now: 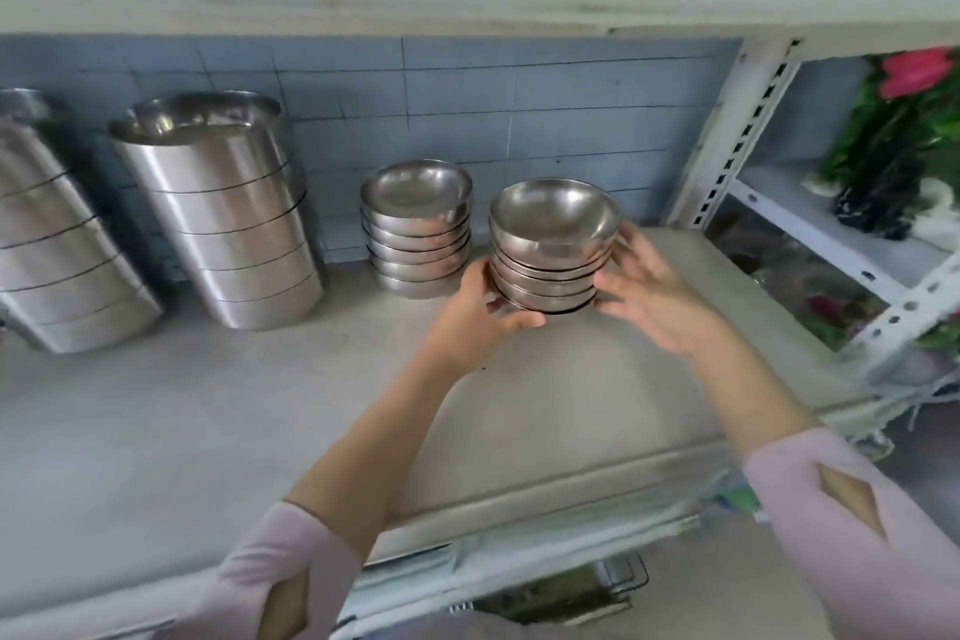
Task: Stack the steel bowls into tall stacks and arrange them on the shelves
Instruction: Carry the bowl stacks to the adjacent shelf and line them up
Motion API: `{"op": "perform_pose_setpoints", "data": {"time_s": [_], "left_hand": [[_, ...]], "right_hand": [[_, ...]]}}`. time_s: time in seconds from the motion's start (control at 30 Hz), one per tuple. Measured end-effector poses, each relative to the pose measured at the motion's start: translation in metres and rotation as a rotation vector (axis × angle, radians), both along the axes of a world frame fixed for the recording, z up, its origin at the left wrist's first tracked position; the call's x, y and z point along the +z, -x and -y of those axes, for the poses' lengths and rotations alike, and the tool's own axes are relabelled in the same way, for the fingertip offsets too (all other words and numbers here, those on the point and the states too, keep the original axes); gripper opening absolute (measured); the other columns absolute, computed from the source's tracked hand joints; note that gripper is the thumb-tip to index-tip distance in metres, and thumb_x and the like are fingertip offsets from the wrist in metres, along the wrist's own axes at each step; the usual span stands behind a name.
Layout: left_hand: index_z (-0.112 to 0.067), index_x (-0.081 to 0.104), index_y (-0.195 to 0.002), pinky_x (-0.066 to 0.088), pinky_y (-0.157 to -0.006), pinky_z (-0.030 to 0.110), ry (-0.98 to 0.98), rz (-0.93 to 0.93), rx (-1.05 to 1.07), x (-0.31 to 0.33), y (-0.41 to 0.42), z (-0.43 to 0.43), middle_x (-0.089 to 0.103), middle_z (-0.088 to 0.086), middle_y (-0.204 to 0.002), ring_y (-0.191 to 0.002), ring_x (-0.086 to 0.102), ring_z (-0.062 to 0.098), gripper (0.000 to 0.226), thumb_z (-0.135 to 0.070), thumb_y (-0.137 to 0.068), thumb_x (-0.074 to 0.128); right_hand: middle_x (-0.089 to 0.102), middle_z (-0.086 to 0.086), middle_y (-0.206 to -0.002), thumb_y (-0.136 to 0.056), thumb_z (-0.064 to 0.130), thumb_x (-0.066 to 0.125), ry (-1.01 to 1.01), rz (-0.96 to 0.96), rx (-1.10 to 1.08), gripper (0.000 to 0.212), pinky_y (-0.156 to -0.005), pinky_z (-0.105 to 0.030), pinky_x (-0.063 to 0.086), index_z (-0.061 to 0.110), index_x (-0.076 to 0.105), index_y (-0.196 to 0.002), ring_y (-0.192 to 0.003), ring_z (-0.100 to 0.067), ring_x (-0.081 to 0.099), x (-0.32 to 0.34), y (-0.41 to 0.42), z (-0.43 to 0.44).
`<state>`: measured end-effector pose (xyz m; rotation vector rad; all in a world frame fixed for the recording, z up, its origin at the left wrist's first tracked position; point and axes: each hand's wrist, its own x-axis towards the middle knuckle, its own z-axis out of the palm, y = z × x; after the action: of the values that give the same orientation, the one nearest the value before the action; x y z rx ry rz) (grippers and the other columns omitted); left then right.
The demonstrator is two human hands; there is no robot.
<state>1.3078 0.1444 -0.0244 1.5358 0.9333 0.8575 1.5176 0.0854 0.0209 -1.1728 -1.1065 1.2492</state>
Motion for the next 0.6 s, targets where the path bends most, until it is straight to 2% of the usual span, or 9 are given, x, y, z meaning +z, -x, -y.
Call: {"op": "perform_pose_setpoints", "data": {"time_s": [0.07,0.17,0.23,0.3,0.37,0.43,0.5,0.6], "left_hand": [[-0.01,0.037,-0.138,0.049,-0.093,0.015,0.012,-0.014,0.058,-0.006,-0.017,-0.007,0.057,-0.007,-0.125,-0.112,0.059,0.007,0.084,-0.009,-0.07,0.085],[-0.012,0.041,-0.135,0.05,-0.093,0.02,-0.008,-0.038,0.126,-0.011,-0.035,-0.015,0.062,-0.005,-0.122,-0.105,0.063,0.005,0.079,-0.014,-0.07,0.086],[-0.014,0.045,-0.13,0.049,-0.085,0.01,-0.031,-0.077,0.152,-0.01,-0.043,-0.02,0.063,-0.009,-0.116,-0.099,0.062,-0.001,0.072,-0.015,-0.071,0.085],[-0.014,0.045,-0.129,0.045,-0.078,0.002,-0.044,-0.125,0.183,-0.006,-0.047,-0.025,0.061,-0.011,-0.111,-0.095,0.061,0.0,0.068,-0.017,-0.073,0.084],[-0.012,0.046,-0.13,0.042,-0.075,-0.001,-0.07,-0.163,0.207,-0.006,-0.05,-0.031,0.061,-0.009,-0.113,-0.101,0.061,0.005,0.068,-0.019,-0.073,0.084],[-0.01,0.046,-0.131,0.04,-0.073,-0.003,-0.105,-0.216,0.222,-0.005,-0.051,-0.035,0.06,-0.009,-0.115,-0.102,0.059,0.005,0.069,-0.023,-0.075,0.083],[-0.011,0.047,-0.132,0.041,-0.078,0.003,-0.118,-0.249,0.231,-0.005,-0.052,-0.039,0.061,-0.007,-0.118,-0.106,0.059,0.006,0.07,-0.026,-0.075,0.083],[-0.012,0.049,-0.128,0.044,-0.087,0.016,-0.111,-0.275,0.269,-0.005,-0.053,-0.045,0.063,-0.006,-0.117,-0.109,0.061,0.008,0.065,-0.027,-0.074,0.082]], "right_hand": [[0.04,0.009,-0.155,-0.043,0.038,0.099,0.024,-0.007,0.068,0.124,-0.101,-0.051,0.049,0.038,0.033,-0.148,-0.139,-0.018,0.044,-0.004,-0.019,-0.019],[0.048,0.02,-0.147,-0.049,0.027,0.098,0.047,-0.012,0.147,0.112,-0.098,-0.042,0.052,0.049,0.036,-0.14,-0.134,-0.011,0.048,-0.01,-0.036,-0.039],[0.059,0.03,-0.129,-0.071,0.005,0.084,0.034,0.014,0.162,0.094,-0.091,-0.034,0.056,0.051,0.034,-0.137,-0.124,-0.007,0.055,-0.012,-0.042,-0.05],[0.059,0.03,-0.126,-0.084,-0.013,0.063,0.025,0.033,0.178,0.088,-0.088,-0.032,0.057,0.047,0.031,-0.139,-0.121,-0.008,0.056,-0.014,-0.047,-0.061],[0.053,0.023,-0.136,-0.085,-0.015,0.059,0.03,0.042,0.187,0.089,-0.095,-0.038,0.054,0.044,0.028,-0.144,-0.127,-0.011,0.053,-0.016,-0.051,-0.071],[0.053,0.02,-0.136,-0.085,-0.015,0.061,0.029,0.05,0.187,0.089,-0.102,-0.045,0.048,0.046,0.03,-0.142,-0.129,-0.011,0.052,-0.018,-0.054,-0.078],[0.056,0.02,-0.132,-0.084,-0.015,0.062,0.015,0.054,0.188,0.088,-0.104,-0.048,0.046,0.05,0.033,-0.137,-0.131,-0.012,0.051,-0.02,-0.055,-0.085],[0.049,0.012,-0.141,-0.083,-0.015,0.064,-0.009,0.037,0.195,0.089,-0.103,-0.049,0.047,0.049,0.033,-0.137,-0.137,-0.016,0.047,-0.024,-0.056,-0.091]]}}
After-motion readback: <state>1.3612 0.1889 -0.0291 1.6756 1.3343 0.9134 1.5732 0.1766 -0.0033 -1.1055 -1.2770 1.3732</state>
